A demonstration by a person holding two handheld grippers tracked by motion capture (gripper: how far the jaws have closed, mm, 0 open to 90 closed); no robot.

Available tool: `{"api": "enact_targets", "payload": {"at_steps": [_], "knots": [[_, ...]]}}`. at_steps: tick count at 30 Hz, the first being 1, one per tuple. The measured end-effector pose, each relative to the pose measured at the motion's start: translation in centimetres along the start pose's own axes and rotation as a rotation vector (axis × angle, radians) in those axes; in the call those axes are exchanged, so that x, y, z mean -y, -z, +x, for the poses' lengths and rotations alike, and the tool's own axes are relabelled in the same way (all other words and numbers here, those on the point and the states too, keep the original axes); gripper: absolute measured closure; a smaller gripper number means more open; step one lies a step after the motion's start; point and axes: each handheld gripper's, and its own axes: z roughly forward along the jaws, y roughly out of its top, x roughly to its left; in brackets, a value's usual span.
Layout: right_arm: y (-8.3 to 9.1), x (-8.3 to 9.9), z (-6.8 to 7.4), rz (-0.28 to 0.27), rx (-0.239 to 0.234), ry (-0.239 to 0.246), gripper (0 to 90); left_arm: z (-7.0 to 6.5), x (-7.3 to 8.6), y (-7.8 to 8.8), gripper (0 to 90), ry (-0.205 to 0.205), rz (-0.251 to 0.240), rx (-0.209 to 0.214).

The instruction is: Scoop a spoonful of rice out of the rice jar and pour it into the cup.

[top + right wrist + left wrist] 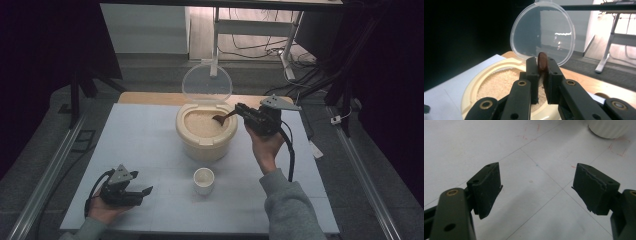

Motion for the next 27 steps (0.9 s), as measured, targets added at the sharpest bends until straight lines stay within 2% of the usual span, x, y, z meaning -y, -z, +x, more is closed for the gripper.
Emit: {"api": "enact_targets", "payload": {"at_steps": [7, 12, 18, 21, 27], "knots": [[-0.5, 0.9, -0.4, 0.0, -0.026, -0.125, 83.0, 0.0, 0.0, 0.0, 22.1, 0.0, 0.001, -0.001], [-0.7, 1.7, -1.3, 0.006, -0.057, -0.263, 83.0, 0.0, 0.0, -0.1, 22.0, 0.0, 0.001, -0.001], [-0.7, 2.0, -1.7, 0.002, -0.053, -0.328, 83.0, 0.0, 0.0, -0.1, 22.0, -0.001, 0.003, -0.001], [-0.6, 2.2, -2.2, -0.002, -0.067, -0.402, 83.0, 0.0, 0.0, 0.0, 22.0, -0.001, 0.001, -0.002], [-0.4, 2.8, -3.0, -0.004, -0.074, -0.504, 83.0, 0.0, 0.0, -0.1, 22.0, -0.003, 0.002, -0.001]]}}
